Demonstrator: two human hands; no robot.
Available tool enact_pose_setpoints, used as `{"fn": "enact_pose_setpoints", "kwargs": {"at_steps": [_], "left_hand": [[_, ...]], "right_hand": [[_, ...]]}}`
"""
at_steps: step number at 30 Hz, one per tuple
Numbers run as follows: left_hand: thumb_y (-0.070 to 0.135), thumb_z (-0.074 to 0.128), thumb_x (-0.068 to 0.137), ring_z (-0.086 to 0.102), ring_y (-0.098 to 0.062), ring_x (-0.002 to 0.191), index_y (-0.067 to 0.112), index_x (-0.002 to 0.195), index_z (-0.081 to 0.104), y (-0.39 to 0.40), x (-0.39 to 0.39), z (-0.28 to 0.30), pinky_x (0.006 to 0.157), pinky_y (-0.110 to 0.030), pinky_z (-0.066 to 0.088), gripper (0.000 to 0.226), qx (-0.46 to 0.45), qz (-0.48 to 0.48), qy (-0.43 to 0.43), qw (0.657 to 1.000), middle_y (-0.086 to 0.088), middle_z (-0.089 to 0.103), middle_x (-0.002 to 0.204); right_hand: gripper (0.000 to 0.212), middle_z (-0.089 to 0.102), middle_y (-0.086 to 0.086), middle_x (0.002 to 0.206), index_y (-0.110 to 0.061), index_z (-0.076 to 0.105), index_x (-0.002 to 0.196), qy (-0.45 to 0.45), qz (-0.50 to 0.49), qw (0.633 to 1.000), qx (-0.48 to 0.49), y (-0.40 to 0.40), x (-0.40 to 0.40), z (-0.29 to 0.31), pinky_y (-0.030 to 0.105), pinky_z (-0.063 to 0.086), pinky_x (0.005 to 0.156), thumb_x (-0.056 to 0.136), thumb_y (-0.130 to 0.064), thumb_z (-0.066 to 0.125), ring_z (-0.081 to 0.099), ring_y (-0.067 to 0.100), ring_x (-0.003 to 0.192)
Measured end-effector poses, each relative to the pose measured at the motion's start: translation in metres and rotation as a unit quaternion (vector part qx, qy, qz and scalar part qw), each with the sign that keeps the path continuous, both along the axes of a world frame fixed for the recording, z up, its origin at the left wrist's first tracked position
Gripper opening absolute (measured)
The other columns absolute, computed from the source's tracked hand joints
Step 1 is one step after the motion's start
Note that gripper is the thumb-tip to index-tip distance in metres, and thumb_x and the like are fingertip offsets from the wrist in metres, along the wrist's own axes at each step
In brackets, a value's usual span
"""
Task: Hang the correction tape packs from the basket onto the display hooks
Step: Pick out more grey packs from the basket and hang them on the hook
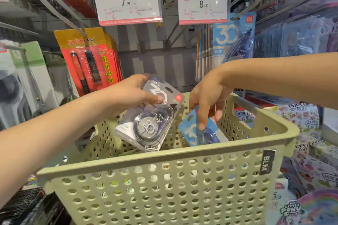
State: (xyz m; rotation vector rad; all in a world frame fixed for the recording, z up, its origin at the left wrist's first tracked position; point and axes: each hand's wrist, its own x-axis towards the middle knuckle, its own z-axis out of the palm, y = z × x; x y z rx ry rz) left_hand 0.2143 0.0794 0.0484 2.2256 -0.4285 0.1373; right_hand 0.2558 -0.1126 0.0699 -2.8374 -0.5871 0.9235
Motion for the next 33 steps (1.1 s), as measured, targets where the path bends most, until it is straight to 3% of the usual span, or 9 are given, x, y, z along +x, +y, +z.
{"fn": "enact_pose_setpoints", "kwargs": {"at_steps": [7,9,11,14,17,21,26,30,33], "left_hand": [[0.008,0.069,0.076,0.070,-0.014,0.077,0.009,0.094,0.071,0.000,-0.012,0.019,0.069,-0.027,0.051,0.019,-0.067,-0.049,0.031,0.996,-0.007,0.077,0.090],[0.019,0.075,0.075,0.070,-0.022,0.074,0.013,0.083,0.072,0.001,-0.018,0.026,0.063,-0.026,0.052,0.011,-0.046,-0.056,0.014,0.997,-0.005,0.077,0.081],[0.039,0.080,0.064,0.067,-0.033,0.086,0.018,0.084,0.075,0.004,-0.022,0.032,0.077,-0.039,0.049,0.029,-0.027,-0.069,-0.003,0.997,-0.006,0.076,0.091],[0.033,0.071,0.066,0.069,-0.010,0.081,0.026,0.074,0.075,0.009,-0.029,0.032,0.077,-0.028,0.051,0.011,-0.087,-0.118,-0.015,0.989,0.006,0.074,0.082],[0.027,0.070,0.060,0.069,-0.003,0.072,0.029,0.068,0.076,0.006,-0.041,0.034,0.063,-0.015,0.053,0.010,-0.118,-0.143,-0.025,0.982,0.010,0.074,0.075],[0.030,0.080,0.056,0.070,-0.008,0.072,0.023,0.072,0.076,0.001,-0.048,0.037,0.063,-0.020,0.054,0.018,-0.138,-0.164,-0.004,0.977,0.005,0.074,0.076],[0.034,0.087,0.047,0.071,-0.014,0.070,0.016,0.078,0.076,-0.011,-0.055,0.039,0.060,-0.026,0.057,0.038,-0.145,-0.152,0.016,0.978,-0.002,0.075,0.079],[0.039,0.088,0.043,0.072,-0.012,0.071,0.018,0.079,0.078,-0.027,-0.065,0.042,0.066,-0.027,0.059,0.042,-0.161,-0.139,-0.020,0.977,0.000,0.076,0.081],[0.032,0.078,0.052,0.070,-0.007,0.065,0.021,0.071,0.077,-0.041,-0.071,0.045,0.058,-0.020,0.056,0.022,-0.179,-0.115,-0.052,0.976,0.003,0.075,0.073]], "right_hand": [[0.021,0.064,0.006,0.089,-0.007,0.063,0.102,-0.064,-0.015,0.983,0.174,-0.021,-0.019,0.010,0.017,0.051,0.057,0.081,-0.006,0.067,0.054,0.018,0.077],[0.014,0.064,0.004,0.082,-0.009,0.063,0.092,-0.086,-0.024,0.969,0.232,-0.029,-0.022,0.012,0.018,0.050,0.057,0.079,-0.007,0.068,0.054,0.016,0.073],[0.011,0.061,0.004,0.079,-0.012,0.064,0.085,-0.097,-0.031,0.948,0.301,-0.035,-0.026,0.011,0.017,0.050,0.055,0.077,-0.008,0.070,0.052,0.014,0.069],[0.011,0.055,0.004,0.076,-0.013,0.064,0.080,-0.107,-0.047,0.903,0.413,-0.044,-0.029,0.005,0.015,0.050,0.056,0.075,-0.008,0.072,0.047,0.012,0.067],[0.013,0.064,0.003,0.085,-0.013,0.068,0.086,-0.117,-0.036,0.868,0.482,-0.049,-0.034,-0.001,0.018,0.047,0.066,0.074,-0.009,0.072,0.050,0.017,0.080],[0.020,0.072,-0.003,0.095,-0.018,0.070,0.094,-0.138,-0.023,0.823,0.551,-0.053,-0.042,0.000,0.015,0.047,0.070,0.075,-0.012,0.071,0.060,0.011,0.092],[0.020,0.074,-0.001,0.106,-0.016,0.071,0.097,-0.146,0.007,0.765,0.627,-0.057,-0.053,0.000,0.042,0.043,0.104,0.078,-0.010,0.068,0.064,0.018,0.108],[0.022,0.071,-0.001,0.113,-0.017,0.069,0.104,-0.131,0.008,0.719,0.683,-0.063,-0.061,-0.006,0.045,0.041,0.105,0.083,-0.013,0.064,0.062,0.020,0.114],[0.028,0.070,0.000,0.115,-0.018,0.065,0.111,-0.119,0.031,0.722,0.681,-0.072,-0.067,-0.014,0.030,0.047,0.090,0.083,-0.014,0.063,0.064,0.013,0.107]]}}
